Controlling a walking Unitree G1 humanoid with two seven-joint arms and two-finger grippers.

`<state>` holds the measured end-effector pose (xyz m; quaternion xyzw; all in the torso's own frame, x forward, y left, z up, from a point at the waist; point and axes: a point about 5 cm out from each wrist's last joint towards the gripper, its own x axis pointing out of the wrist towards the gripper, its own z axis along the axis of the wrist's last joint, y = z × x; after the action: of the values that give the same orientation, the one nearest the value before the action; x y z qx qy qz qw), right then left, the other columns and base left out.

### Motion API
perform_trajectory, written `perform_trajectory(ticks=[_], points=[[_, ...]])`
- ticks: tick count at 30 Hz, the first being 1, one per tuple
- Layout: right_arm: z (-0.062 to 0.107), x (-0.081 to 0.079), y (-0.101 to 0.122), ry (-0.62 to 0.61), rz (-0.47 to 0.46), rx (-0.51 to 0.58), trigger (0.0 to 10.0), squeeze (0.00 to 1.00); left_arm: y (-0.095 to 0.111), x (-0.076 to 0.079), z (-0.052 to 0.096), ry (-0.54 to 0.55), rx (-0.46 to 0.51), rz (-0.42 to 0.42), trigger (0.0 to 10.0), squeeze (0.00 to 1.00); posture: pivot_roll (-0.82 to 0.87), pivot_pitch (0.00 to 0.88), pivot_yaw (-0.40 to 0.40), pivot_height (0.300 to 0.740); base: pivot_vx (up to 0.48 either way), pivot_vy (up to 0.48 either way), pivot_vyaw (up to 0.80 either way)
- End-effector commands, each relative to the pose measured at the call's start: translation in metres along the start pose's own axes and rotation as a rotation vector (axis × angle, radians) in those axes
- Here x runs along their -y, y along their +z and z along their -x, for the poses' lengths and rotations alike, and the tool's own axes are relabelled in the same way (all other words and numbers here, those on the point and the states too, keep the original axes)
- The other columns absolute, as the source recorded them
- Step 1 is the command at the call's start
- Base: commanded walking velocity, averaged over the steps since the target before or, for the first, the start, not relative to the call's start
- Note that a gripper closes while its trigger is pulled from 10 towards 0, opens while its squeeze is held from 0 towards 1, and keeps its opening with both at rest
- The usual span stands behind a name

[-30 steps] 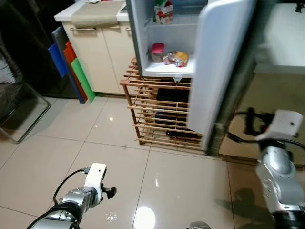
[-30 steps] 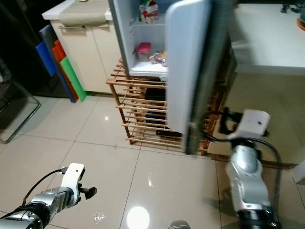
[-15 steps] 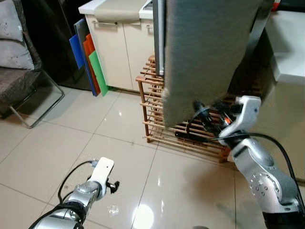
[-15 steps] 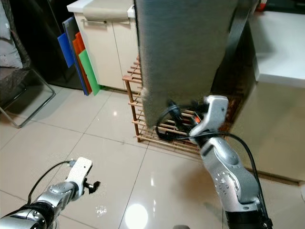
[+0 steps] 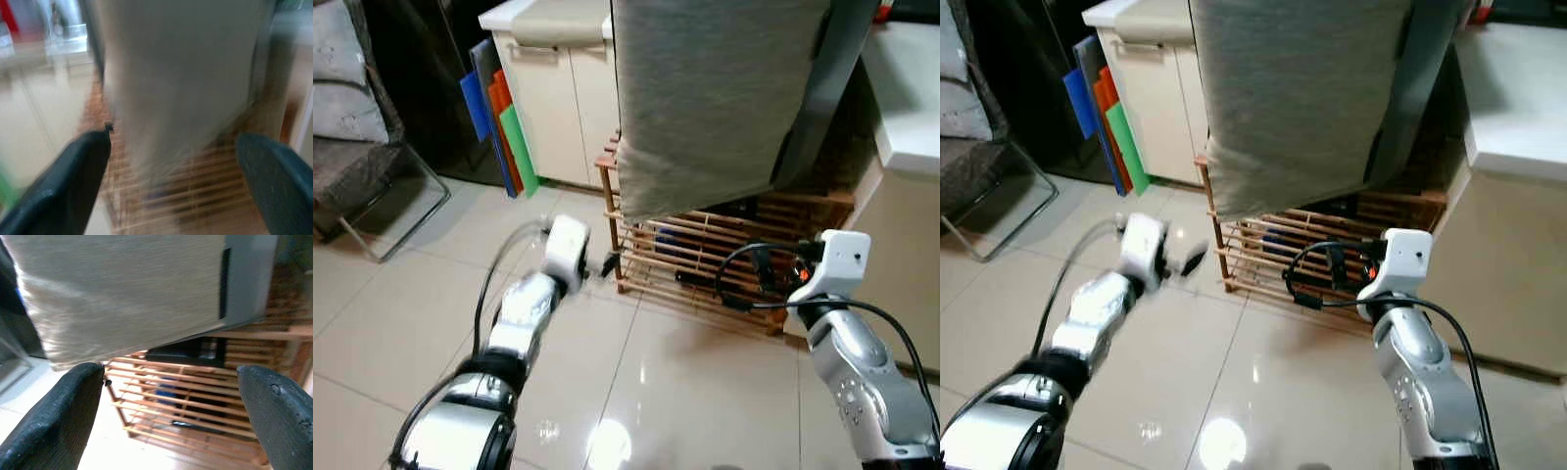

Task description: Restocking fridge

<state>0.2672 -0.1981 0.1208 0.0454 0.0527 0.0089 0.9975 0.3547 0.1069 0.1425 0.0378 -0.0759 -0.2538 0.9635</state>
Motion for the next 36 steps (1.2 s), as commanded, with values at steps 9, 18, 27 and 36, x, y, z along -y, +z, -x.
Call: perform_trajectory(ticks=[9, 18, 27, 36], points=[[-0.004, -0.007, 0.008, 0.015, 0.084, 0.086, 10.0, 0.0, 0.086, 0.017, -0.012, -0.044, 0.18, -0.077, 10.0, 0.0, -0.21, 0.0, 0.123, 0.74, 0.325, 0.342, 0.0], [-0.009, -0.012, 0.01, 0.019, 0.093, 0.111, 10.0, 0.0, 0.091, 0.027, 0.003, -0.067, 0.123, -0.034, 10.0, 0.0, -0.21, 0.0, 0.123, 0.74, 0.407, 0.253, 0.0], [-0.012, -0.016, 0.008, 0.031, 0.122, 0.113, 10.0, 0.0, 0.078, 0.019, 0.002, -0.032, 0.049, 0.041, 10.0, 0.0, -0.21, 0.0, 0.117, 0.74, 0.411, 0.247, 0.0], [-0.011, -0.033, 0.019, 0.103, 0.167, 0.17, 10.0, 0.0, 0.061, 0.012, -0.004, -0.011, -0.009, 0.055, 10.0, 0.0, -0.21, 0.0, 0.117, 0.74, 0.272, 0.167, 0.0]])
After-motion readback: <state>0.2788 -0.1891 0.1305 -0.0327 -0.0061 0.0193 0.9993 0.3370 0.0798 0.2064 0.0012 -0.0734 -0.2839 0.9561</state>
